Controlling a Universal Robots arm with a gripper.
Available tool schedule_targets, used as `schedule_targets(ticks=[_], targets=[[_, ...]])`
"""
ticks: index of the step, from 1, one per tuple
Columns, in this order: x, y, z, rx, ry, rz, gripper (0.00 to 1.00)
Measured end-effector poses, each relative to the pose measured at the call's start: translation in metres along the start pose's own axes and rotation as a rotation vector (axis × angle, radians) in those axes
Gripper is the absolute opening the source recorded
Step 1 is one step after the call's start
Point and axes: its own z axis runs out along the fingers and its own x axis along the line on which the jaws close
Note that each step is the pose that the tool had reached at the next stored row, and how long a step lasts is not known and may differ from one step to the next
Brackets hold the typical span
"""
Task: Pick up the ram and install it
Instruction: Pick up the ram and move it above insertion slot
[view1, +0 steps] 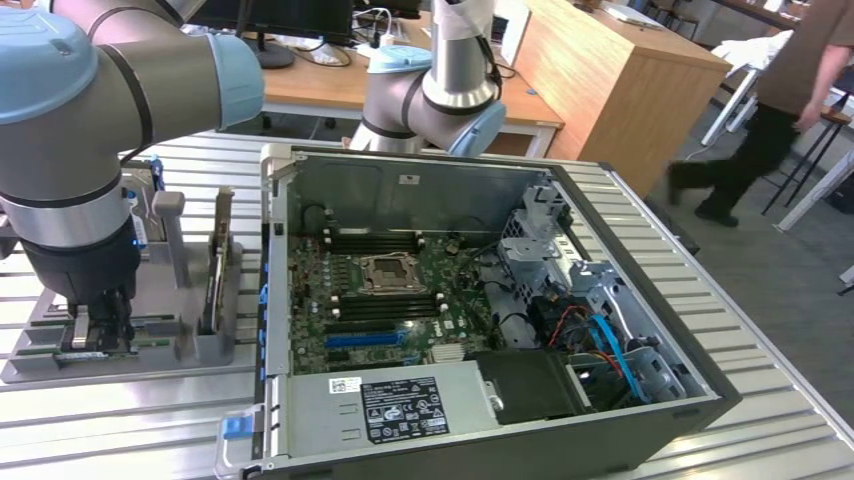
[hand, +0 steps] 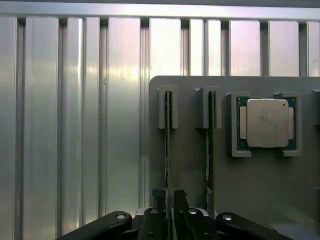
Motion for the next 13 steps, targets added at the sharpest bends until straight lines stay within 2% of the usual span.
schedule_targets(ticks=[8, 10, 13], targets=[[0.0001, -0.0001, 0.0001, 0.0001, 0.0, 0.0, 0.2], [0.0001, -0.0001, 0.0, 0.0001, 0.0, 0.0, 0.11], [0.0001, -0.0001, 0.0001, 0.0001, 0.0, 0.0, 0.11]])
